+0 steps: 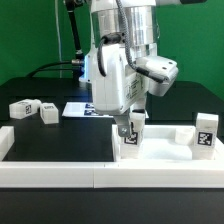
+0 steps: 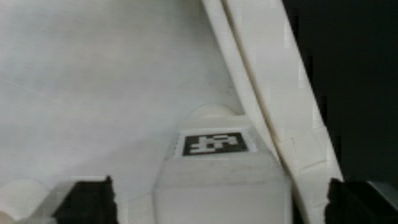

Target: Assemble square table

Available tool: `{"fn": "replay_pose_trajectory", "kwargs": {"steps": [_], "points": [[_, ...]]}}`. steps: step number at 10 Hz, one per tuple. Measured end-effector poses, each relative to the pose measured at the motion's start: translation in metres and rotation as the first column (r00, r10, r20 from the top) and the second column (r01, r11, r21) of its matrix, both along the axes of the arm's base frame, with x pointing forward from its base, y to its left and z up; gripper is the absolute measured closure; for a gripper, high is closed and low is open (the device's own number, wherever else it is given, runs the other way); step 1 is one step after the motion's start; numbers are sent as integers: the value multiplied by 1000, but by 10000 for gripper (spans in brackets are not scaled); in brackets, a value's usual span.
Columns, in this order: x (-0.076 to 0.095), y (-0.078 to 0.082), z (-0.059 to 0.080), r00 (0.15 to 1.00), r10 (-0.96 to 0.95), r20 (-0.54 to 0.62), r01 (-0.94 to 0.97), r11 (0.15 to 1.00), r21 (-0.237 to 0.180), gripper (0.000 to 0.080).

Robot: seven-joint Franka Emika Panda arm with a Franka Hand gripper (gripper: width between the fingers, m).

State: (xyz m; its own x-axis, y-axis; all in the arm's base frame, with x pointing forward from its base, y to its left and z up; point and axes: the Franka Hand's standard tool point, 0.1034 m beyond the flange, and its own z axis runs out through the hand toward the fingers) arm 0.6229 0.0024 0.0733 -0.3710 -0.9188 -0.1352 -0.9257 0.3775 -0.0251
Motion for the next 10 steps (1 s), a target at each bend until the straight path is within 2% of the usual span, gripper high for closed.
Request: {"fn": "replay_pose_trajectory", "kwargs": {"steps": [1,2,3,4,5,10], "points": [[1,3,4,1000,6,6,-6,1000,2,166],[5,6,15,1000,13,25,-13,1000,6,166],[9,10,34,998,26,53,-27,1000,16,153],[9,12,44,998,27,60,-28,999,24,151],[8,11,41,998,27,56,-28,999,22,151],[8,12,40,998,28,55,-29,999,22,151]]}}
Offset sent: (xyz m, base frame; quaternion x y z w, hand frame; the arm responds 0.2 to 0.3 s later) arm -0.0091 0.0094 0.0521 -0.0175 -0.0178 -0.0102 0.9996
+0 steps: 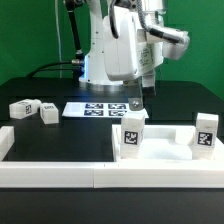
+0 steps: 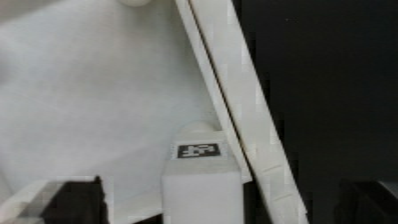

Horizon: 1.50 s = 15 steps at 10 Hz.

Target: Assemble square table

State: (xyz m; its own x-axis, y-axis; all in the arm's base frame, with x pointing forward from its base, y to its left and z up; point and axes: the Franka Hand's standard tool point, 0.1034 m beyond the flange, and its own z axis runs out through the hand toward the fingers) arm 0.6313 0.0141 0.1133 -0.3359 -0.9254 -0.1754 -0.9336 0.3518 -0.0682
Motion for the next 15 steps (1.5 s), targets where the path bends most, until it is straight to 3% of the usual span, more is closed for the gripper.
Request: {"fn": "replay_pose_trajectory", "kwargs": {"steps": [1,2,3,5,8,11,15], "points": [[0,2,0,1000,3,1,-3,1000,1,151],[-4,13,4,999,32,3,-32,999,5,151],[-15,28,6,996,93,6,-93,996,7,151],[-39,44,-3,984,177,-19,-177,984,4,151],[-42,45,-6,917,399,-12,-399,917,-22,151],[-43,45,-8,912,411,-13,-411,911,-21,151],[-109,46,-40,913,391,-114,-390,920,29,151]]}}
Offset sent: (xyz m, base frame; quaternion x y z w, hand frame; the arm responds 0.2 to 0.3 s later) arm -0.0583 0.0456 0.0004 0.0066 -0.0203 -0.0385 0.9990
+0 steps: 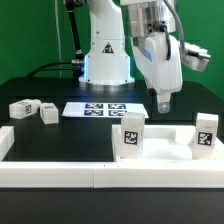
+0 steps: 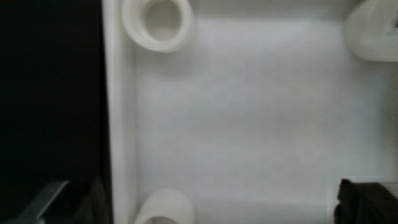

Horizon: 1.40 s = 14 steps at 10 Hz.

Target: Assemble square table

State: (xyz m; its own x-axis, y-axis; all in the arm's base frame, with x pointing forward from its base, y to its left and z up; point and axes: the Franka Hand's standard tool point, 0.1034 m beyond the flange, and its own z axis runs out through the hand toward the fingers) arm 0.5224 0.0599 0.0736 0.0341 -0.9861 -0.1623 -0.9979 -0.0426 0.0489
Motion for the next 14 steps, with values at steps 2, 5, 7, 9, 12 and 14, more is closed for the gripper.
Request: {"fn": "replay_pose_trajectory", "kwargs": {"steps": [2,5,7,9,12,14], "points": [[-16,6,-28,999,2,-45,-3,1000,-27,151],[-12,9,-40,995,-4,99,13,996,-94,151],[-10,10,-50,990,10,142,7,993,-119,151],[-13,3,-55,990,36,137,-20,993,-119,151],[-12,-15,-56,988,61,143,-45,993,-114,151],[-13,-15,-56,988,64,142,-48,992,-114,329]]}}
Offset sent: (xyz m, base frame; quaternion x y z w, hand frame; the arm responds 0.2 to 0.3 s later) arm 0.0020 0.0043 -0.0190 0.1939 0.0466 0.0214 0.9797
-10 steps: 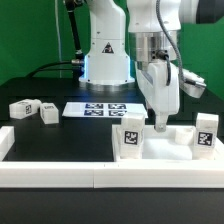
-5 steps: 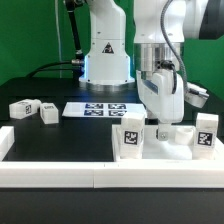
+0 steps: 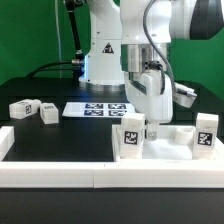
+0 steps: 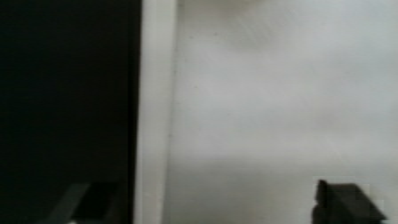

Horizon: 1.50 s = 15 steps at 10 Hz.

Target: Assemble square table

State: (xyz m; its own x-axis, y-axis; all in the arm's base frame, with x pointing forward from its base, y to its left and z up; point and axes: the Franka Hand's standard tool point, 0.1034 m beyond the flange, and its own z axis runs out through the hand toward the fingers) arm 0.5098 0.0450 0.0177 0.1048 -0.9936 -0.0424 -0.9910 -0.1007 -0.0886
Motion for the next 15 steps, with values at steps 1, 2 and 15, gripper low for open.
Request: {"fn": "replay_pose_trajectory", "kwargs": {"steps": [1,2,15], "points": [[-5,1,-3,1000,1,-18,-1,1000,5,329],[-11,1,-5,999,1,-36,-1,1000,10,513],[-28,-18,-8,994,107,-32,-108,994,-22,731]]}}
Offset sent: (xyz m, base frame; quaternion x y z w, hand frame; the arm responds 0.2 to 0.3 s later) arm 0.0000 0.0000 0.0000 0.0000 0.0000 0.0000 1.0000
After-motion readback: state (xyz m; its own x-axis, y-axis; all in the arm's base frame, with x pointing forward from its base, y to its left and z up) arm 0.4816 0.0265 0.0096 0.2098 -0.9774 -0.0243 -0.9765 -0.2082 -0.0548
